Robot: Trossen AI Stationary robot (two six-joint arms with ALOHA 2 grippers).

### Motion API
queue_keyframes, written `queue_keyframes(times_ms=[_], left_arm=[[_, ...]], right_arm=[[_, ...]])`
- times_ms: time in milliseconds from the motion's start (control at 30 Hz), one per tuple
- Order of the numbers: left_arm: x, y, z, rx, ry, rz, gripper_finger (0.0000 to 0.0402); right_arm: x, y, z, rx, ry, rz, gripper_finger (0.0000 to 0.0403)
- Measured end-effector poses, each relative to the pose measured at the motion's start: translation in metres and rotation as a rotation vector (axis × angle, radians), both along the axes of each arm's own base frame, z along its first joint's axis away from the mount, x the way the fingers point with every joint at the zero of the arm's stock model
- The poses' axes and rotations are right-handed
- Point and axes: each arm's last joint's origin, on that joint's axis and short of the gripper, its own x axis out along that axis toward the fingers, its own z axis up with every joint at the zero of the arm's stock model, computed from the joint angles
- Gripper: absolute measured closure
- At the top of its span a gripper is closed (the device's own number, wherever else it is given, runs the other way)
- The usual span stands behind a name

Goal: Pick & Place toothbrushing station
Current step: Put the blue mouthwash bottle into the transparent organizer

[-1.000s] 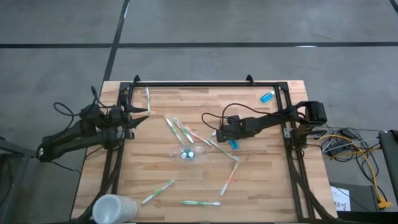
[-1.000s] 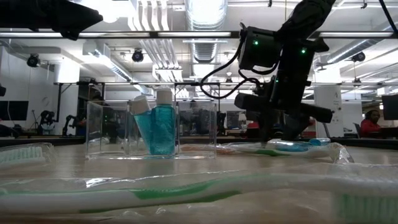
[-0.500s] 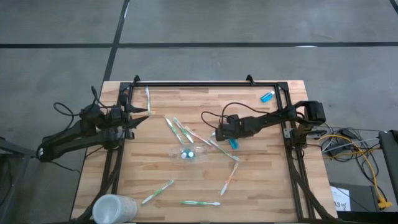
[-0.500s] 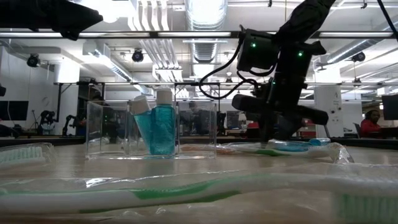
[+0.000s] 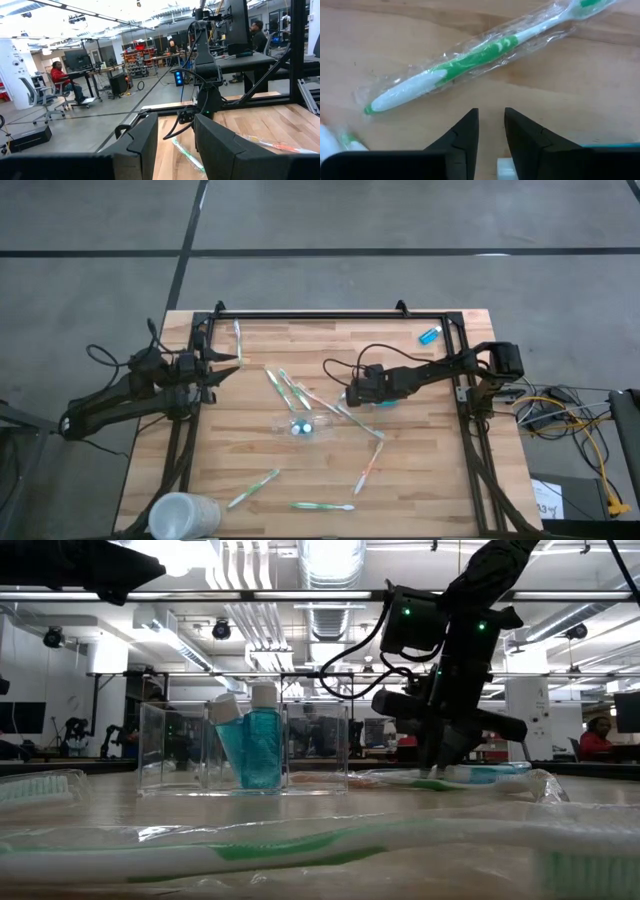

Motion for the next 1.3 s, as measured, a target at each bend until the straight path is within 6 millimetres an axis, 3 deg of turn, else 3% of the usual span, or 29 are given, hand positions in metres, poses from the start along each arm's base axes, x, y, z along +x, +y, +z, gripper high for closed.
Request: queue_keyframes(times_ms=[267, 600, 800, 1033, 1300], left_arm=[[0.000, 0.000, 0.000, 0.000, 0.000, 0.000, 0.0268], [0.000, 0.000, 0.000, 0.000, 0.000, 0.000, 0.0268], [0.000, 0.000, 0.000, 0.000, 0.000, -0.001, 0.0268], [0.000, 0.000, 0.000, 0.000, 0.000, -0.001, 0.0268], [0.000, 0.000, 0.000, 0.000, 0.000, -0.001, 0.0268]], right_arm=[[0.002, 0.000, 0.002, 0.015, -0.006, 0.009, 0.0273], [0.012, 0.002, 0.027, -0.034, 0.119, 0.360, 0.0208], [0.006, 0.012, 0.025, 0.010, 0.239, 0.741, 0.0208], [-0.005, 0.017, 0.023, 0.010, 0.384, 1.000, 0.0220], [0.004, 0.019, 0.033, -0.069, 0.378, 1.199, 0.0215]])
